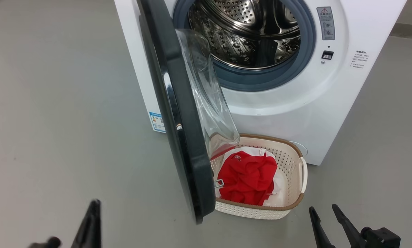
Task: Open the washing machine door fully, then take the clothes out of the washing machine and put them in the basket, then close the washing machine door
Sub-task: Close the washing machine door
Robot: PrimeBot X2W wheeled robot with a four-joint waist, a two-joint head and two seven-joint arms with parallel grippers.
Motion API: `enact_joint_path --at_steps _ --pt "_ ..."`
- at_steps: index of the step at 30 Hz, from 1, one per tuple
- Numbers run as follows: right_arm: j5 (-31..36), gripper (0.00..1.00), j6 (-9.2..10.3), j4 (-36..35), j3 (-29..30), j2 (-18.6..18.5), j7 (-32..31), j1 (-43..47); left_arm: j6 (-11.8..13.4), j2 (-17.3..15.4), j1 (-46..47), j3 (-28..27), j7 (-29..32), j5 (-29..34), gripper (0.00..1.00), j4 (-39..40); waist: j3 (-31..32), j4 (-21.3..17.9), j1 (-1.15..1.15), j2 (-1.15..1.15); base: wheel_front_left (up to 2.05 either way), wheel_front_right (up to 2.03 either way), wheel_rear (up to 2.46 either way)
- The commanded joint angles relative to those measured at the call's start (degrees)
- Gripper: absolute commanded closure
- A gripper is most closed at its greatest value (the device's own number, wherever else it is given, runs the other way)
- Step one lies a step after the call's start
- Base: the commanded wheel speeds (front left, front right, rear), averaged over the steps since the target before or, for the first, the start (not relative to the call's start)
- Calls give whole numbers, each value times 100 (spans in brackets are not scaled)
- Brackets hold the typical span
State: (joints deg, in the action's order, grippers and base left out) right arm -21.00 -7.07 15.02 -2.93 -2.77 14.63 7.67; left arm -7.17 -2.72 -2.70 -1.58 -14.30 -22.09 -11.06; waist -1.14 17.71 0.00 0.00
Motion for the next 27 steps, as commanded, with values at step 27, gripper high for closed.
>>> enact_joint_path --at_steps 27 --pt "-13 0 -42 -134 -136 -29 37 -403 -32 -1377 635 416 4243 -7711 100 1088 -254 -550 0 0 0 0 0"
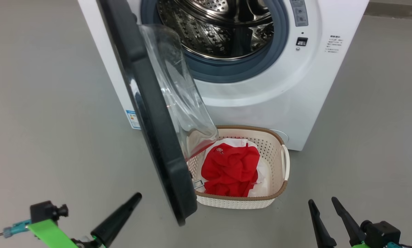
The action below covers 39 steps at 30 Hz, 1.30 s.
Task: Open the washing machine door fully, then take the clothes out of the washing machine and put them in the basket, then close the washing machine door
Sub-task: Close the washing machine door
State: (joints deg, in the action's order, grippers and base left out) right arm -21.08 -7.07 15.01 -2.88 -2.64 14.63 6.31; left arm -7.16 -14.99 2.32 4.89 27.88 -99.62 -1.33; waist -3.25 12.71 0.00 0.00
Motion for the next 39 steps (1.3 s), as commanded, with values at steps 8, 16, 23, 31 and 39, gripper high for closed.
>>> enact_joint_path --at_steps 8,16,23,31,39 --pt "-16 0 -42 -133 -157 -44 37 -329 -33 -46 217 30 500 460 100 -121 -114 -303 0 0 0 0 0" --pt "-38 0 -42 -141 -157 -46 37 -398 -33 168 404 139 590 705 100 -239 -220 -623 0 0 0 0 0" --pt "-67 0 -42 -145 -176 -43 37 -490 -33 381 660 213 540 880 100 -276 -329 -968 0 0 0 0 0" --pt "-119 0 -42 -147 -169 -35 37 -626 -33 595 1185 369 210 1217 100 -466 -520 -1386 0 0 0 0 0" --pt "-204 0 -42 -146 -158 -26 37 -814 -33 674 2017 532 -425 1513 100 -901 -789 -1858 0 0 0 0 0"
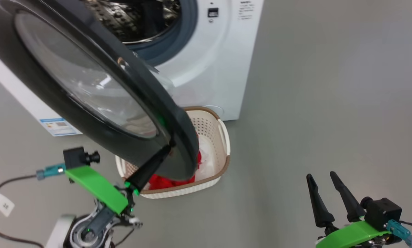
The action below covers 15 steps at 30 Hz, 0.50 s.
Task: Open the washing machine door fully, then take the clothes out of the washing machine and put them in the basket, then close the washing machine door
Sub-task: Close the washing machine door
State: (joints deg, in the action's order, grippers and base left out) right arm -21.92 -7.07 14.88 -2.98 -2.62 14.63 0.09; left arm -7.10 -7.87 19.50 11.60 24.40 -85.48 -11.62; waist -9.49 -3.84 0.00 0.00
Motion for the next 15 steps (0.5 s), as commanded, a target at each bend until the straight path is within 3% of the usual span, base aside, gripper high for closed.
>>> enact_joint_path --at_steps 1,15 --pt "-119 0 -42 -133 -149 -29 37 -192 -39 -38 298 -139 -77 99 100 127 -165 -202 0 0 0 0 0" --pt "-415 0 -42 -128 -189 -26 37 -458 -39 -93 1417 137 -1015 112 100 -71 -538 -778 0 0 0 0 0"
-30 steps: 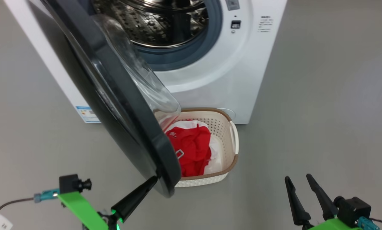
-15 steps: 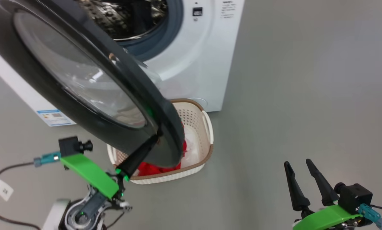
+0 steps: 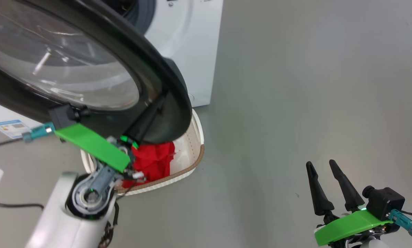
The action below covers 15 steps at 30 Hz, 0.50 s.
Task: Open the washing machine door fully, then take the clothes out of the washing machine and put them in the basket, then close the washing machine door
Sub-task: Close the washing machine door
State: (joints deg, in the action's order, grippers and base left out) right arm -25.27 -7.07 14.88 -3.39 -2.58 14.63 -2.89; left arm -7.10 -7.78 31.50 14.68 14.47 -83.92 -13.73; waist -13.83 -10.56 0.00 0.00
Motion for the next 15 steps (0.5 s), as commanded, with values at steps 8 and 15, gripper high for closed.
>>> enact_joint_path --at_steps 8,15 --pt "-228 0 -42 -123 -171 -31 37 -290 -39 -187 877 -31 -470 -24 100 6 -284 -315 0 0 0 0 0" --pt "-361 0 -42 -120 -210 -31 37 -404 -39 -253 1497 89 -869 7 100 -209 -451 -459 0 0 0 0 0"
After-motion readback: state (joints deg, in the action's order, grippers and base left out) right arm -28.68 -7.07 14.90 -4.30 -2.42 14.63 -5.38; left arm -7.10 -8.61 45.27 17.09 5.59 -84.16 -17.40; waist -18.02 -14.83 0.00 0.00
